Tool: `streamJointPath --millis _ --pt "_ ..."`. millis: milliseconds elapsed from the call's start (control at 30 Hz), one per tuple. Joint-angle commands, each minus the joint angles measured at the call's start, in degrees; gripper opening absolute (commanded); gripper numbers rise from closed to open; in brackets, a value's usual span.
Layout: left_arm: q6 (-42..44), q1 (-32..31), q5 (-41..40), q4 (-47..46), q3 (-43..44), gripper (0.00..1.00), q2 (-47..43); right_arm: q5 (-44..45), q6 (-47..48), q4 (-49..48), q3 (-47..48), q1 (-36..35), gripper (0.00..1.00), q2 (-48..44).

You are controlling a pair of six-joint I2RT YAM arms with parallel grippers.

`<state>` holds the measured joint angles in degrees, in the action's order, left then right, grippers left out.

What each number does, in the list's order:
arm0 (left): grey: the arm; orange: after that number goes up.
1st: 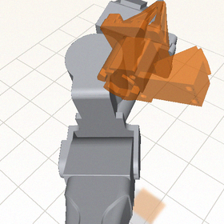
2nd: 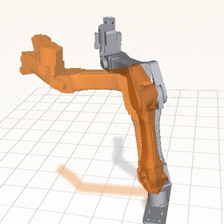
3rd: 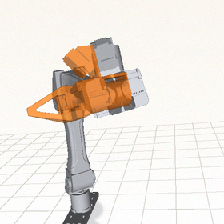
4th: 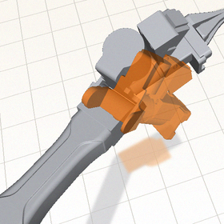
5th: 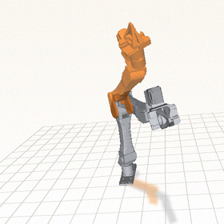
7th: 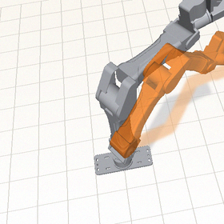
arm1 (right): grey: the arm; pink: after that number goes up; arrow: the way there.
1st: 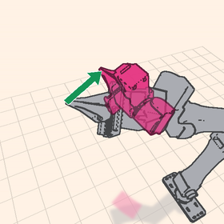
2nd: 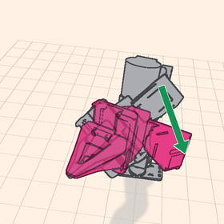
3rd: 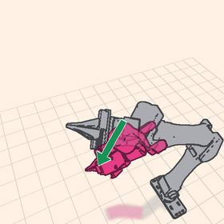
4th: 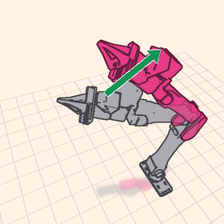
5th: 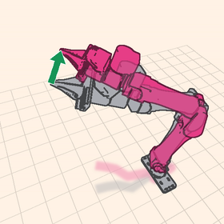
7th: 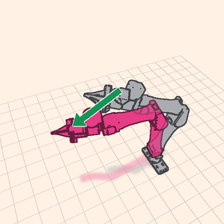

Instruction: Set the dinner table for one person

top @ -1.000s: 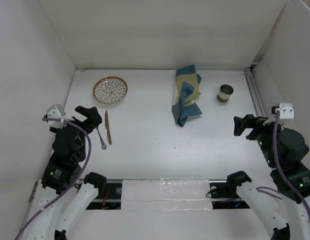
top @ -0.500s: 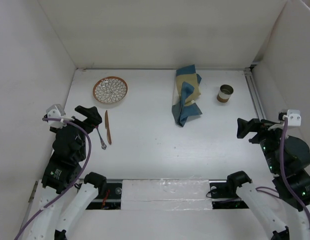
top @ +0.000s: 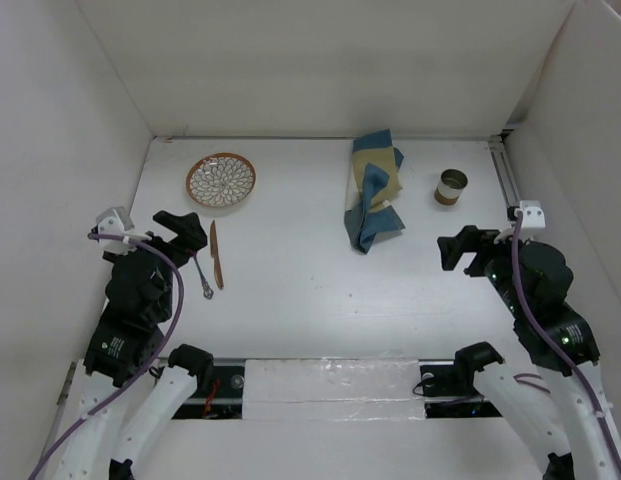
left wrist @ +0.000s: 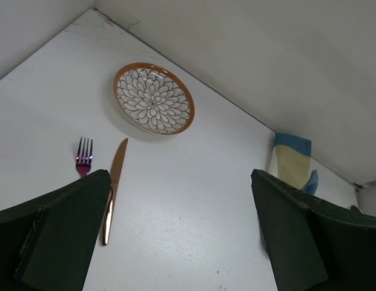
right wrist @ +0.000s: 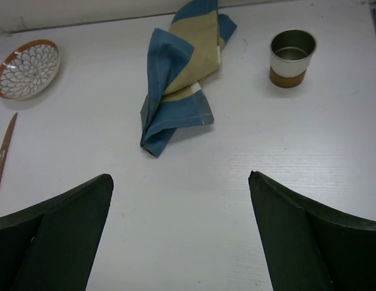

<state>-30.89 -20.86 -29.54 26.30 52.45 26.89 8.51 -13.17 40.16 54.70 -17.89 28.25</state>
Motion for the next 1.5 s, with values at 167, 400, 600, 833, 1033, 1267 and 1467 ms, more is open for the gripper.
streamJointPath --millis 167,400,600,833,1033,1267,1467 --pt "-2.67 0.21 25.26 -11.96 3.26 1.00 10.00 -11.49 -12.02 -22.54 -11.71 1.01 1.00 8.91" --pt "-5.22 0.21 38.92 -19.43 8.62 1.00 25.21 -20.83 -31.27 -50.12 -28.14 5.41 1.00 18.15" --pt "-4.71 -2.25 42.37 -22.79 17.85 1.00 40.76 -15.54 -37.98 -60.88 -33.77 5.41 1.00 27.88" --pt "-3.12 -2.25 49.22 -25.07 24.99 1.00 54.40 -17.65 -47.73 -80.93 -36.16 8.13 1.00 45.53" --pt "-2.60 -2.25 52.48 -28.58 24.72 1.00 55.20 -19.67 -52.31 -98.50 -34.92 8.13 0.97 61.11" --pt "-0.75 -2.25 53.01 -28.59 22.35 1.00 52.30 -19.51 -59.07 -115.11 -32.20 6.91 0.91 79.22" --pt "-0.75 -2.78 53.01 -29.91 21.12 1.00 50.37 -15.37 -61.19 -119.64 -29.30 5.76 0.87 86.79"
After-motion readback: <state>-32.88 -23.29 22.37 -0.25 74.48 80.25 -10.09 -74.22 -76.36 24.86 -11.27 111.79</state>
